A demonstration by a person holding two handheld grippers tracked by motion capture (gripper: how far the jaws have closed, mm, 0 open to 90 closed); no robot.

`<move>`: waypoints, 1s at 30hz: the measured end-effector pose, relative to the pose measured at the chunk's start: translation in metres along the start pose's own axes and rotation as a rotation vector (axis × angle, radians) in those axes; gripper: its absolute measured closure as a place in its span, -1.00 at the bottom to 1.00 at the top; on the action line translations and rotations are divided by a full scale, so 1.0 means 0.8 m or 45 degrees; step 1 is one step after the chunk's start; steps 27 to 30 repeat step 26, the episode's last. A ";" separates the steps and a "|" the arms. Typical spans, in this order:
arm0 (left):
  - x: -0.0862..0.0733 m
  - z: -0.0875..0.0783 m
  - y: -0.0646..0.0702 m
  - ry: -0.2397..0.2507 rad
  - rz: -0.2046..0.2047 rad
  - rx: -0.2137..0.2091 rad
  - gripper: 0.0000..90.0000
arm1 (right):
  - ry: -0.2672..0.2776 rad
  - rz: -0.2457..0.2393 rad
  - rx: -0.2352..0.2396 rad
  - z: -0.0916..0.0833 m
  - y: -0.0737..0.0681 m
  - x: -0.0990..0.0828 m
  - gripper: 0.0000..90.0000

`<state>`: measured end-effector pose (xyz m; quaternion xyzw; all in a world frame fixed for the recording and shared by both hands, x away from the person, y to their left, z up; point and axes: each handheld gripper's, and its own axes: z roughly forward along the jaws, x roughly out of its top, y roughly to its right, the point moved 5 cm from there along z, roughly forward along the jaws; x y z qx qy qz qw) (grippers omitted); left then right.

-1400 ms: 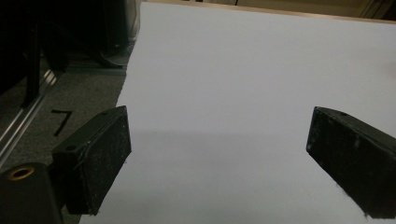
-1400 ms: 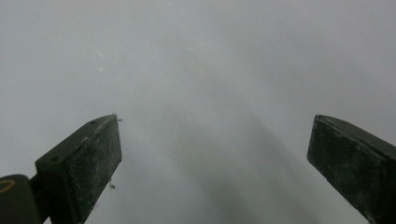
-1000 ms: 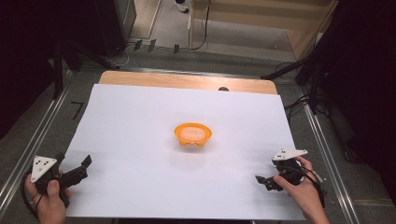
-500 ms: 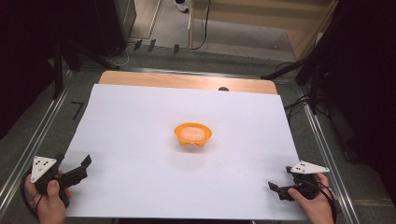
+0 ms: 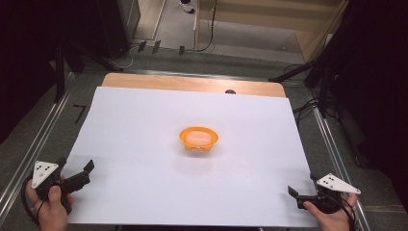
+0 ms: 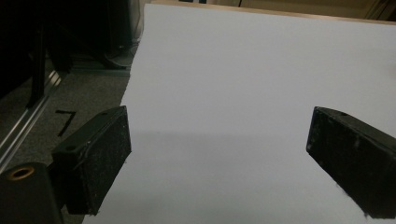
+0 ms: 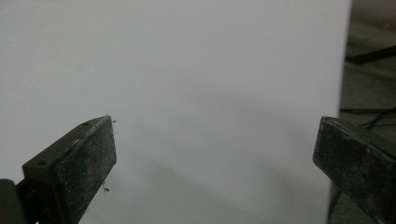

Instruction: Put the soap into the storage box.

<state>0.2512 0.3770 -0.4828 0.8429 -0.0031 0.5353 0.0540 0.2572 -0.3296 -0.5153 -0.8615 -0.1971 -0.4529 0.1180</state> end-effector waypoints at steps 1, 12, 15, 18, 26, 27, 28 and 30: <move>0.000 0.000 0.000 0.000 0.001 0.000 -0.84 | 0.032 -0.016 -0.052 -0.001 0.001 0.001 -1.00; 0.000 0.000 0.000 0.005 -0.001 -0.006 -0.84 | 0.116 0.139 -0.092 -0.006 0.017 -0.002 -0.90; 0.000 0.000 0.000 0.004 -0.002 -0.009 -0.84 | 0.095 0.108 -0.100 -0.003 0.014 -0.002 -0.90; 0.000 0.000 0.000 0.002 -0.001 -0.012 -0.84 | 0.082 0.109 -0.097 -0.002 0.015 -0.003 -0.90; 0.000 0.000 0.000 -0.010 -0.002 -0.015 -0.84 | 0.063 0.140 -0.092 0.000 0.017 -0.003 -0.92; 0.000 0.000 0.000 -0.010 -0.002 -0.015 -0.84 | 0.063 0.140 -0.092 0.000 0.017 -0.003 -0.92; 0.000 0.000 0.000 -0.010 -0.002 -0.015 -0.84 | 0.063 0.140 -0.092 0.000 0.017 -0.003 -0.92; 0.000 0.000 0.000 -0.010 -0.002 -0.015 -0.84 | 0.063 0.140 -0.092 0.000 0.017 -0.003 -0.92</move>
